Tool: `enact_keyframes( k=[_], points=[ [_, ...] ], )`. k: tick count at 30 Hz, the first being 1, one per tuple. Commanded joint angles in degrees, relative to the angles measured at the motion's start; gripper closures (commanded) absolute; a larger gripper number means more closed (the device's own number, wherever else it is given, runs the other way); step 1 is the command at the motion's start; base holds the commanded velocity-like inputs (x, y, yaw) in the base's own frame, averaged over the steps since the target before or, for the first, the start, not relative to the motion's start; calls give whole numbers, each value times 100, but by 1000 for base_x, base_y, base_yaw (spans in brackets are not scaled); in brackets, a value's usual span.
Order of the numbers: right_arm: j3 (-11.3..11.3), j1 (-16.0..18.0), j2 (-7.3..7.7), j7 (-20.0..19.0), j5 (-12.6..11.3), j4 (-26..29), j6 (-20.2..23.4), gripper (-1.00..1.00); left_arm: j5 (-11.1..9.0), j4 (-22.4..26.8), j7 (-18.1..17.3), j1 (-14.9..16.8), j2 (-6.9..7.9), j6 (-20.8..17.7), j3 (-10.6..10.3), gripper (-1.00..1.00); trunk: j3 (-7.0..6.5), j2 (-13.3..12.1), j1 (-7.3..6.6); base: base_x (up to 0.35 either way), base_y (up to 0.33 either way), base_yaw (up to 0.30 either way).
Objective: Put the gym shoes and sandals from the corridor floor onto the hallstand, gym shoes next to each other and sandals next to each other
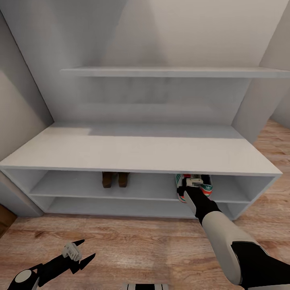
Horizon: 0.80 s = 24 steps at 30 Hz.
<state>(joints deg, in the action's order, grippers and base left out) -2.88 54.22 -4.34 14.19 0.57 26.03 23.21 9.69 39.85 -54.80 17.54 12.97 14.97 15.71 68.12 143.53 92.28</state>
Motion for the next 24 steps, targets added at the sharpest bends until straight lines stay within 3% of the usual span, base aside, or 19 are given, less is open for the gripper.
enact_keyframes(
  k=[1, 24],
  points=[
    [-29, 1, -6, 5, 5, 9, 26, 100, 54, 5, -22, 4, -4, 32, 28, -100, 5, 2, -1, 0, 0, 0],
    [-29, 1, -4, 5, 5, 8, 26, 100, 50, 5, -22, 4, -5, 31, 28, -100, 5, 2, -1, 56, -10, 0]
  ],
)
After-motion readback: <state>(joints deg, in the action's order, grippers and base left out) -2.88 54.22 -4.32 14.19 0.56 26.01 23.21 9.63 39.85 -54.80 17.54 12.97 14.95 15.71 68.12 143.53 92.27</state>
